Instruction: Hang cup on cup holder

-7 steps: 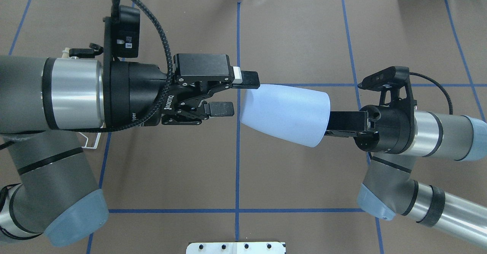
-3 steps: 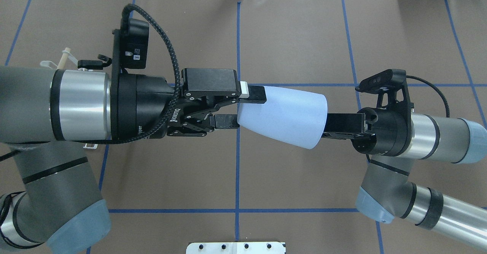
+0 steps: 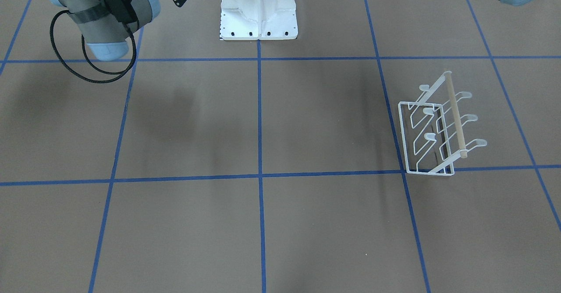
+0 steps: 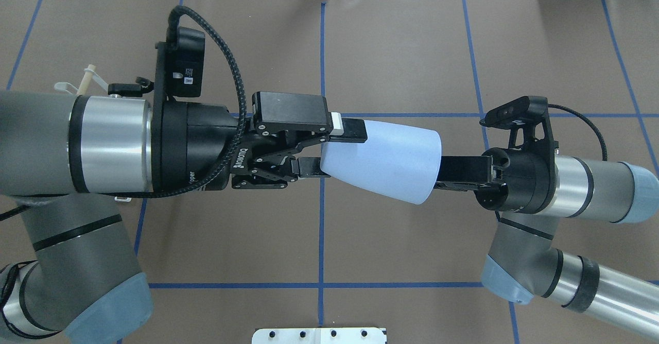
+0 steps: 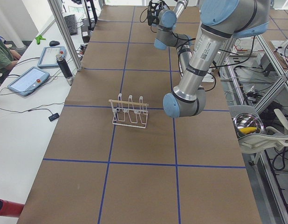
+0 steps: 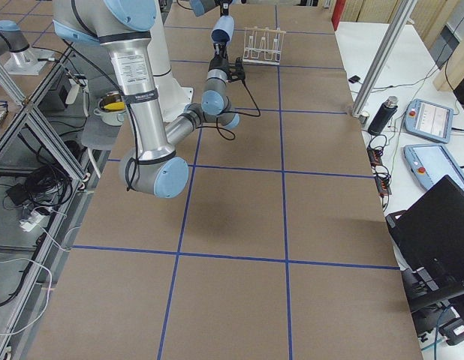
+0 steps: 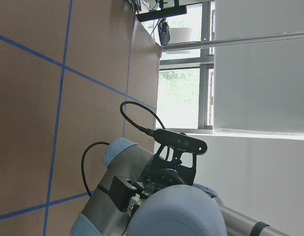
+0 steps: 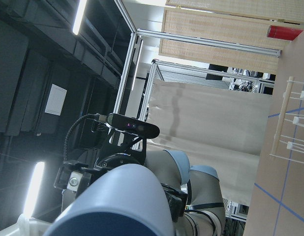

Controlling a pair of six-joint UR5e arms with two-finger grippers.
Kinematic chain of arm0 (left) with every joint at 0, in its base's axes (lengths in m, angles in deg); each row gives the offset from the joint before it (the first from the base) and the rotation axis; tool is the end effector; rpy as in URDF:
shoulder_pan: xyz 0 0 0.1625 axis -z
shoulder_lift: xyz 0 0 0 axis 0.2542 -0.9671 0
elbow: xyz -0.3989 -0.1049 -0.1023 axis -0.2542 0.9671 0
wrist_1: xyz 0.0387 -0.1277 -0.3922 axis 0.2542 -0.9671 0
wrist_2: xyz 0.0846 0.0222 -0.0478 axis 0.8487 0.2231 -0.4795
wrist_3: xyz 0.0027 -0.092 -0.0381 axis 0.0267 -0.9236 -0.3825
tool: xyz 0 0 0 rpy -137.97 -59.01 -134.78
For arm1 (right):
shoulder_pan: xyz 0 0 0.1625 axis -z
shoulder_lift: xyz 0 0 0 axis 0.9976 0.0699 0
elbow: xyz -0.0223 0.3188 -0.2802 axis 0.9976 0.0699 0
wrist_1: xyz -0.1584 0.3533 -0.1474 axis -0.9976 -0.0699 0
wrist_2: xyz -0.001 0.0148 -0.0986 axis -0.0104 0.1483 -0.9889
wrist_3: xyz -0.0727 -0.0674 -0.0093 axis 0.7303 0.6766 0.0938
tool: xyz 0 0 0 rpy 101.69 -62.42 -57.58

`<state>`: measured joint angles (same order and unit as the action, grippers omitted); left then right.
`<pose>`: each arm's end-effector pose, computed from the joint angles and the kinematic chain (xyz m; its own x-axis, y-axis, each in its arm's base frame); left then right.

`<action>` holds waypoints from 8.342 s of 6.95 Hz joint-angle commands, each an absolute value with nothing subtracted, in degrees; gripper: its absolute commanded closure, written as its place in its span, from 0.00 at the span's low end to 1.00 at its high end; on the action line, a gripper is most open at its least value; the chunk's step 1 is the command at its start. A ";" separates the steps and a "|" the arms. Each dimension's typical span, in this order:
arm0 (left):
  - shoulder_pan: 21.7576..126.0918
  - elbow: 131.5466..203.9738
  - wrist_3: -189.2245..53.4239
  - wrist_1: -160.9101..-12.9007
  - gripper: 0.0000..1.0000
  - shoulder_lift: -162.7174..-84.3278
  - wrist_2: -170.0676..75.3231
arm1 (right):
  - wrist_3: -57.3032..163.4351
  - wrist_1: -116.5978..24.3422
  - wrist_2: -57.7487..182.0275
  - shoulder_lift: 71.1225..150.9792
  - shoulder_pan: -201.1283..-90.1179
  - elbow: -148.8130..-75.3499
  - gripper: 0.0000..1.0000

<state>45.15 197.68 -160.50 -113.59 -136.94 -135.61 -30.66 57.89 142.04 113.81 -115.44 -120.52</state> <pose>0.3312 -0.3101 0.0353 -0.4364 -0.0688 -0.8971 0.0905 0.9887 -0.1198 -0.3309 -0.3143 0.2430 -0.7767 -0.2398 0.5825 -0.2363 0.9681 0.0834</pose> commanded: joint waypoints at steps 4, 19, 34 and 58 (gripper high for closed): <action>45.32 197.55 -161.10 -113.71 0.24 -137.15 -135.70 | -30.72 58.66 142.04 113.84 -115.17 -120.42 1.00; 53.12 196.50 -160.84 -112.92 1.00 -136.36 -140.36 | -32.82 60.50 139.58 120.70 -119.73 -117.01 0.00; 69.83 197.20 -106.40 -61.99 1.00 -131.00 -136.32 | 62.80 -53.18 166.19 115.69 -162.19 -104.17 0.00; 71.07 186.40 -88.68 -59.40 1.00 -122.30 -137.89 | 63.15 -56.83 172.80 119.38 -162.81 -102.76 0.00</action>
